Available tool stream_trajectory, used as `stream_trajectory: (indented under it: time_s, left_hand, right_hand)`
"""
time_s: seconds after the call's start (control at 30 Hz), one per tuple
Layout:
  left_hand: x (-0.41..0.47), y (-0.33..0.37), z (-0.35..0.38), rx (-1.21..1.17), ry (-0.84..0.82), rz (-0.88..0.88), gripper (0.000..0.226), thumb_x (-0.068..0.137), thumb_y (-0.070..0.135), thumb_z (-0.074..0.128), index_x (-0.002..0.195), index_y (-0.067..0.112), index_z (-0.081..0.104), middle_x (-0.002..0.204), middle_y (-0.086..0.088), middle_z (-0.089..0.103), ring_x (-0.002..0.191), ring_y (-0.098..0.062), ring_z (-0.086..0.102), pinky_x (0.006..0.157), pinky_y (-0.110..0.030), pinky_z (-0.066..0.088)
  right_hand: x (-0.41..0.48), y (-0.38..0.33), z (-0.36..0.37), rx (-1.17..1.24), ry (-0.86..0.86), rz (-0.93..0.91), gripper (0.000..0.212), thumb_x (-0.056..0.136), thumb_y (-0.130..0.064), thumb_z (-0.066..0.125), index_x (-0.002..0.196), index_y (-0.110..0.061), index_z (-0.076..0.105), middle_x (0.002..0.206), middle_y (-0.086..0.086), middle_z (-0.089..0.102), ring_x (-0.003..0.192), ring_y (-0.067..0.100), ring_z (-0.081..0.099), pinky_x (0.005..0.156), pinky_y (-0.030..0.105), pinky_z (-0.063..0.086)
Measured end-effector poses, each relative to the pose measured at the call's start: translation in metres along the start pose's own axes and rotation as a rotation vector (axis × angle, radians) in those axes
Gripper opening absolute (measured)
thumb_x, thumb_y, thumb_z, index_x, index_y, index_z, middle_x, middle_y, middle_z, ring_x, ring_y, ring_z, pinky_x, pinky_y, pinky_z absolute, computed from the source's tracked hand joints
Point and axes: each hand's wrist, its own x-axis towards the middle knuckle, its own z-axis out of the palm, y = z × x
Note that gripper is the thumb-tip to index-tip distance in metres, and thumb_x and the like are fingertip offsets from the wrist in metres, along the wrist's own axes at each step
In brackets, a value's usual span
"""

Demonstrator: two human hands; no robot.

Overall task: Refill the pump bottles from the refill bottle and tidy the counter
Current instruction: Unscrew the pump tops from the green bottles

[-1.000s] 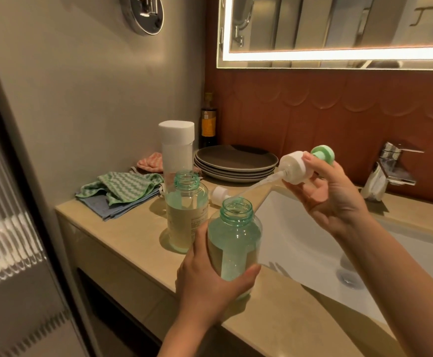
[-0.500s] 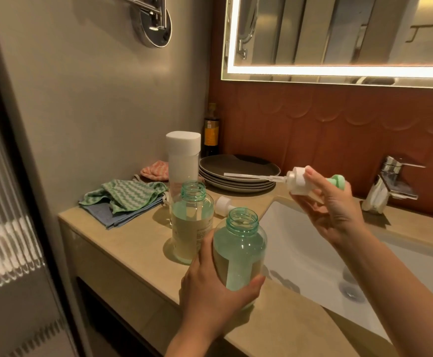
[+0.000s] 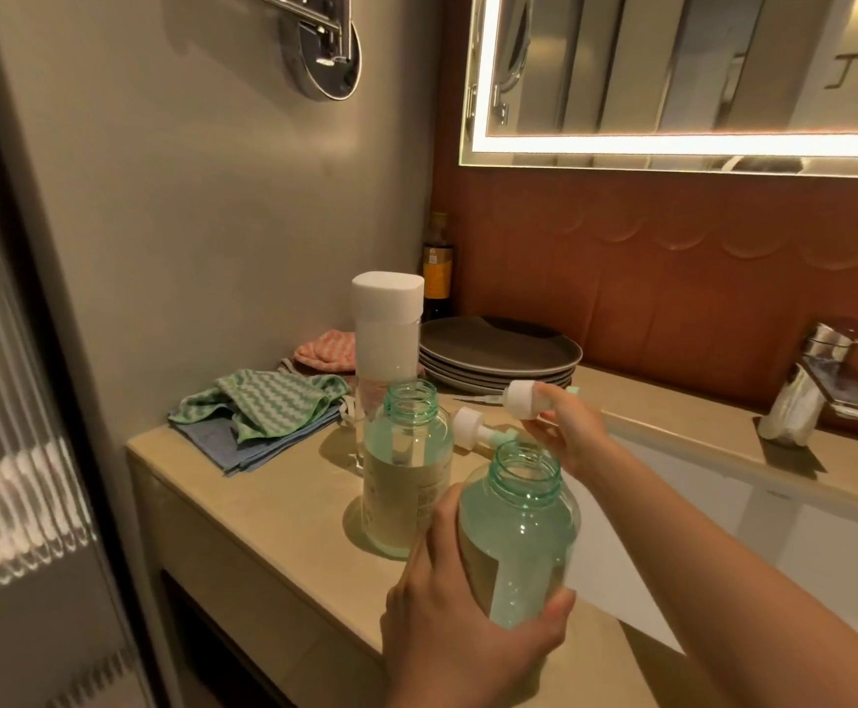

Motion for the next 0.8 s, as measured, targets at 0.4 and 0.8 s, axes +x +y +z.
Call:
stream_trajectory:
  time_s: [0.4, 0.8]
  left_hand:
    - [0.002, -0.005, 0.004, -0.007, 0.03, 0.039, 0.091, 0.038, 0.082, 0.047, 0.11, 0.067, -0.005, 0.115, 0.034, 0.034, 0.113, -0.003, 0.048, 0.095, -0.021, 0.04]
    - [0.0, -0.004, 0.003, -0.004, 0.028, 0.036, 0.094, 0.04, 0.082, 0.046, 0.114, 0.061, -0.008, 0.129, 0.027, 0.038, 0.116, -0.004, 0.046, 0.095, -0.024, 0.041]
  right_hand:
    - [-0.003, 0.011, 0.01, -0.516, -0.058, -0.114, 0.049, 0.102, -0.04, 0.031, 0.14, -0.009, 0.036, 0.139, 0.013, 0.045, 0.115, 0.026, 0.049, 0.089, 0.035, 0.041]
    - [-0.015, 0.02, -0.023, -0.662, -0.156, -0.303, 0.046, 0.103, -0.033, 0.028, 0.145, -0.016, 0.031, 0.152, 0.006, 0.03, 0.137, 0.022, 0.031, 0.11, 0.036, 0.025]
